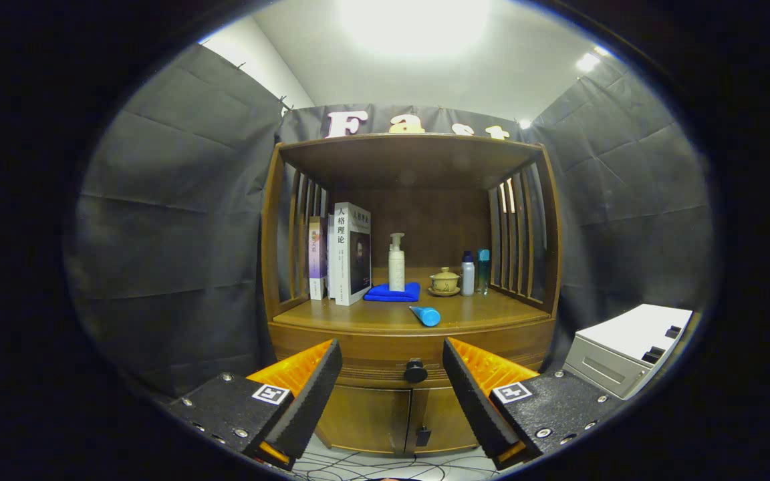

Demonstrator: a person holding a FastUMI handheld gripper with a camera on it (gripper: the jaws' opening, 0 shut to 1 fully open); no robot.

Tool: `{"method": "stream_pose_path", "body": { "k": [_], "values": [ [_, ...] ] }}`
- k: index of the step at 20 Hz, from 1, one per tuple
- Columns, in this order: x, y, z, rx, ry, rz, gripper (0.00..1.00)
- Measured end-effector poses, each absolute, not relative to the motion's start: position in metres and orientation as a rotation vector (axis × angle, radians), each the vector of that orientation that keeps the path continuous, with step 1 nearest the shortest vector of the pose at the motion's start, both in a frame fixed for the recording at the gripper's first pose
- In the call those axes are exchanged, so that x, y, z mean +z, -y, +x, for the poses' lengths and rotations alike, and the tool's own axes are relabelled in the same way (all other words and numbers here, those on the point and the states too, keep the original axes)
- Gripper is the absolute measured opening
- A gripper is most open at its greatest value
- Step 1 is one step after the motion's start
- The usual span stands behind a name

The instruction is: Pull open the drawer, take out the items inside it, and place them on the countertop above the cabinet.

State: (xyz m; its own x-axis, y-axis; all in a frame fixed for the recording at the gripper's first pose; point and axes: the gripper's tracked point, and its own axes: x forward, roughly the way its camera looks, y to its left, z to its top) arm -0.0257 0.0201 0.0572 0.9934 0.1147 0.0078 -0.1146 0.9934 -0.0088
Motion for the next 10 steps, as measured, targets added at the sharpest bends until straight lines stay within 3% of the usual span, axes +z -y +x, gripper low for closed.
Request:
{"method": "stream_pose_path", "body": {
  "k": [10],
  "values": [
    [0.030,-0.018,-0.041,0.110,-0.005,0.014,0.95]
  ]
}}
